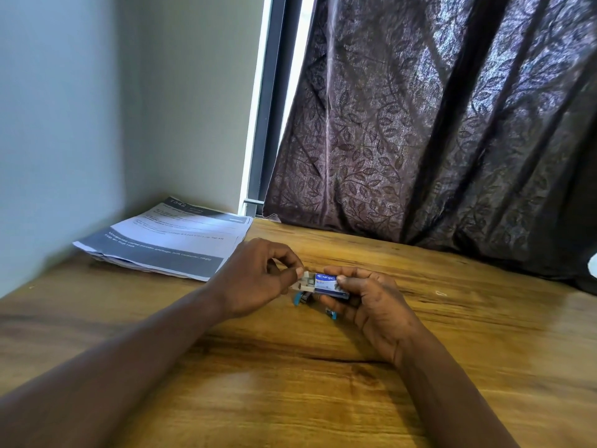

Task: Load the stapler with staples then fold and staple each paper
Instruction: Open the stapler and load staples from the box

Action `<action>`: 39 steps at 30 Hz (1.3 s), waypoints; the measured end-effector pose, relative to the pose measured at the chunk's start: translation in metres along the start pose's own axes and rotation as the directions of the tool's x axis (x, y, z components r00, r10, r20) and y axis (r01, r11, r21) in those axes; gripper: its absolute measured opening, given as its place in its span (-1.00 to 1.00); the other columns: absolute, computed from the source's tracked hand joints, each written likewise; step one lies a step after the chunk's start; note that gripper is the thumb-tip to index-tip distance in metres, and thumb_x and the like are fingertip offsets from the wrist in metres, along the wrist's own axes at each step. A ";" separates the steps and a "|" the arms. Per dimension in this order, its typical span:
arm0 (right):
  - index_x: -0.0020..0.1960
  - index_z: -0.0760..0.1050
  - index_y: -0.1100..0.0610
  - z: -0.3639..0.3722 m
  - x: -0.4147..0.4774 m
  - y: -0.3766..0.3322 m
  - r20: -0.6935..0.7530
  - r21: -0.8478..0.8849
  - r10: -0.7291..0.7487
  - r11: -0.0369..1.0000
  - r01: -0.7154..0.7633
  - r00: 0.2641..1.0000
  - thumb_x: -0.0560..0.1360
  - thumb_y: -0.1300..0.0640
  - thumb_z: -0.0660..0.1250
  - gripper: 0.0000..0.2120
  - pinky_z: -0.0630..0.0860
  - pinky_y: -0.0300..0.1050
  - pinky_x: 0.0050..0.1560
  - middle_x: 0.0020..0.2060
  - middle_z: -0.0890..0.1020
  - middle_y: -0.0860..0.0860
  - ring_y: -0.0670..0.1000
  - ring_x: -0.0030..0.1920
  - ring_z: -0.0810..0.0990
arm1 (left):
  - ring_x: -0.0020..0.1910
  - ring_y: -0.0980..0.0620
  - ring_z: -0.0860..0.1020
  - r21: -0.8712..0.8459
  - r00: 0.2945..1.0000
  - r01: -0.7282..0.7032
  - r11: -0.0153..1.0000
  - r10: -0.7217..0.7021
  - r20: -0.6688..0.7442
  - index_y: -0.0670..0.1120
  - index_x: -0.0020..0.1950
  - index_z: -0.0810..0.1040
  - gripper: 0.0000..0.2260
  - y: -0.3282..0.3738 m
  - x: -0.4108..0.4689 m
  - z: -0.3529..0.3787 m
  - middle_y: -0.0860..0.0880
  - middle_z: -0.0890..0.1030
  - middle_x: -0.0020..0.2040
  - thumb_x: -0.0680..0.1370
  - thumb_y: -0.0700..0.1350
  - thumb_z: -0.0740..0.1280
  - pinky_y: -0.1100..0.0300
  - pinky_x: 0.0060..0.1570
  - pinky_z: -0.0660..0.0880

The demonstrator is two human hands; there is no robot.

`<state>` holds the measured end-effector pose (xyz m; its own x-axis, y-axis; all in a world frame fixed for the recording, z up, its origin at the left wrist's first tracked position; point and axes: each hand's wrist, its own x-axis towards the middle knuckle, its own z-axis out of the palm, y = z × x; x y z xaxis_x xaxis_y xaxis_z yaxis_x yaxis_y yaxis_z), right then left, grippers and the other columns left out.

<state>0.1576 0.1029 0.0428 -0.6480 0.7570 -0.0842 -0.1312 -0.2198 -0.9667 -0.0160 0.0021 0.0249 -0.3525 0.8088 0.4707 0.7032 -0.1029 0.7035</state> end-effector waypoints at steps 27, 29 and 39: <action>0.09 0.60 0.35 -0.011 0.007 -0.001 -0.146 0.039 -0.013 0.999 0.019 0.989 0.60 0.39 0.21 -0.80 0.70 -0.08 -0.16 0.04 0.68 0.30 0.22 0.02 0.71 | -0.15 0.18 0.66 0.228 0.990 -0.065 0.972 0.034 0.139 0.07 -0.15 0.72 -0.91 -0.015 0.002 -0.026 0.16 0.73 -0.17 0.51 -0.12 0.48 0.40 -0.21 0.46; 0.07 0.61 0.35 -0.011 0.008 0.000 -0.141 0.037 -0.013 0.999 0.018 0.990 0.60 0.39 0.21 -0.80 0.70 -0.08 -0.15 0.03 0.68 0.30 0.21 0.00 0.71 | -0.17 0.18 0.65 0.265 0.997 -0.054 0.963 0.037 0.069 0.07 -0.07 0.72 -0.94 -0.020 0.004 -0.025 0.18 0.72 -0.16 0.52 -0.09 0.48 0.25 -0.16 0.52; 0.02 0.61 0.33 -0.004 0.006 0.002 -0.134 0.020 -0.031 0.999 0.034 0.991 0.60 0.42 0.19 -0.79 0.70 -0.13 -0.24 0.04 0.67 0.30 0.17 -0.08 0.70 | -0.01 0.10 0.48 0.540 0.995 -0.004 0.842 -0.050 0.086 0.14 0.25 0.64 -0.72 -0.023 0.002 -0.027 0.10 0.61 0.15 0.55 0.13 0.41 0.13 0.00 0.39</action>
<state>0.1568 0.1096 0.0392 -0.5373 0.8390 -0.0856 -0.1681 -0.2060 -0.9640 -0.0495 -0.0095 0.0240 -0.3329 0.8599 0.3869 0.9268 0.2227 0.3024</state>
